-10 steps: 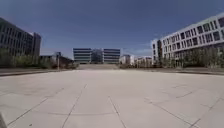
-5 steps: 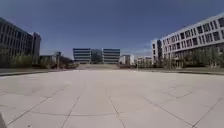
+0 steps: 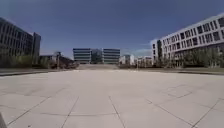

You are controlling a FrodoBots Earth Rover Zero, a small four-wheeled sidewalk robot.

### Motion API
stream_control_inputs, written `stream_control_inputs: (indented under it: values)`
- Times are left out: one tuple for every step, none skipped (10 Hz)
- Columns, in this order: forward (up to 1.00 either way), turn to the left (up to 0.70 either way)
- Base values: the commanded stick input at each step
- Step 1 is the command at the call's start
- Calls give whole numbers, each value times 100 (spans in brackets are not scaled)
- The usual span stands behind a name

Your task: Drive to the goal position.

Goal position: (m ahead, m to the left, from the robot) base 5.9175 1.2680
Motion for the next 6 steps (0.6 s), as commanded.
stream_control_inputs:
  values:
    - [9, -5]
    - [9, -5]
    - [9, -5]
    - [9, -5]
    - [9, -5]
    - [9, -5]
